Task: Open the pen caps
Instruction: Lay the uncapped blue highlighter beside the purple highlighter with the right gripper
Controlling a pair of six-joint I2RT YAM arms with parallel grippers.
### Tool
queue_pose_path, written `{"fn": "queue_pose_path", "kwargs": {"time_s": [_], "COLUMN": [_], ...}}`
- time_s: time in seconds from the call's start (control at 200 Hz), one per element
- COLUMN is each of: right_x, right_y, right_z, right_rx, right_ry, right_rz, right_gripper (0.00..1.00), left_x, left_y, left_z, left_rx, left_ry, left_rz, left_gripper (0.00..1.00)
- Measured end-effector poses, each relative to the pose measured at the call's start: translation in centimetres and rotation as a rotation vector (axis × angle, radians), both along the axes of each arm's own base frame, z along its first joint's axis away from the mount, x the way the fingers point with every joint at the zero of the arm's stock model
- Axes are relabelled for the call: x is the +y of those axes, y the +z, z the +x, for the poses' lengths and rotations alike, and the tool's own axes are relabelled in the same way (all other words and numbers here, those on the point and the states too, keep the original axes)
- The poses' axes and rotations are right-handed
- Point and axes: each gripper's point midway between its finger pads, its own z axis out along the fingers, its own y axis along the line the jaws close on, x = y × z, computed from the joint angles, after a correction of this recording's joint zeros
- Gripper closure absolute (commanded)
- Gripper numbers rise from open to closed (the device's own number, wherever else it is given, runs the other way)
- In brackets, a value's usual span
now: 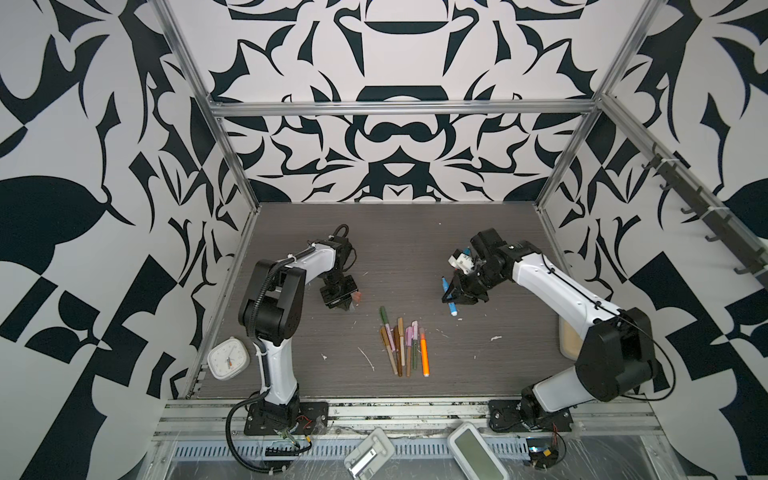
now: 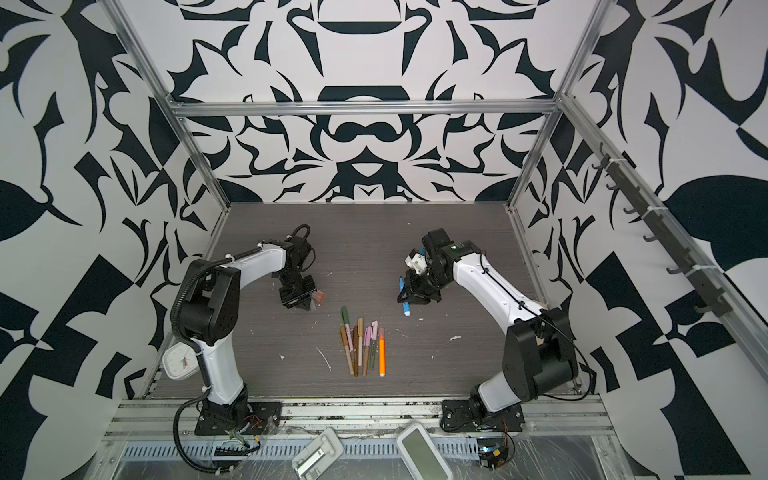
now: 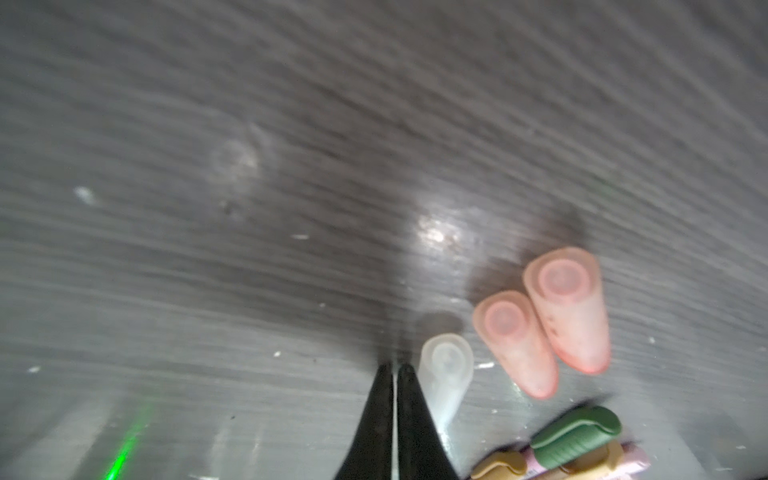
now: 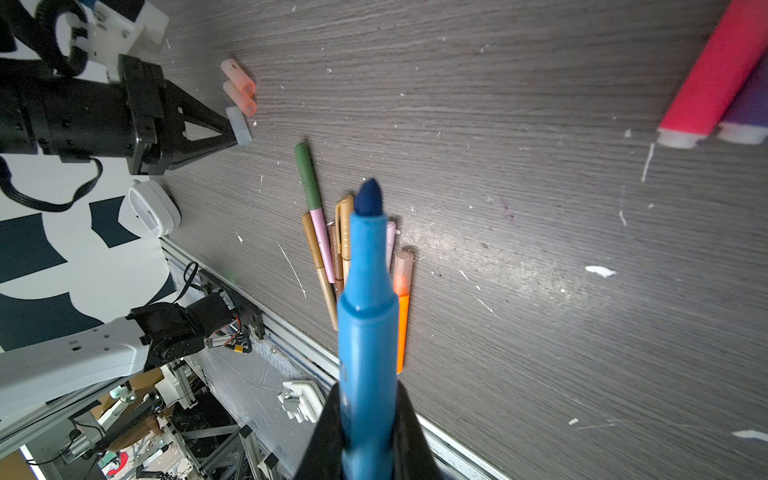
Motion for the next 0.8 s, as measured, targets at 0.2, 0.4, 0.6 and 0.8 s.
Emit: {"fn": "queue_pose_path", "kwargs": {"time_s": [0.2,0.4,0.6,0.8], "right_x": [0.0,-0.2,-2.6,-7.5], "right_y": [0.0,0.0,-0.8,-3.7], "right_z": [0.0,0.1,2.4,6.5], "right_rx": [0.000,-0.001,0.013,0.052], "right_ry": [-0.002,-0.005,-0.086,-0.219], "right_rz": [0.000,-0.001,-0.035,-0.124], "right_gripper": [1.00,1.00,1.00,1.00], "left_x": [-1.0,-1.4,-1.6,-1.7], "left_y": [0.1,0.2,0.1,0.2], "left_z": [0.7,1.0,1.1,0.5], "left_rx": [-0.019,-0.025,-0.027,-0.029], "left_ry": [0.031,0.049,0.060,0.066], "left_rz": [-0.048,-0.068,-0.079,-0.095], "left_gripper": [0.87,0.87,0.74,0.72]}}
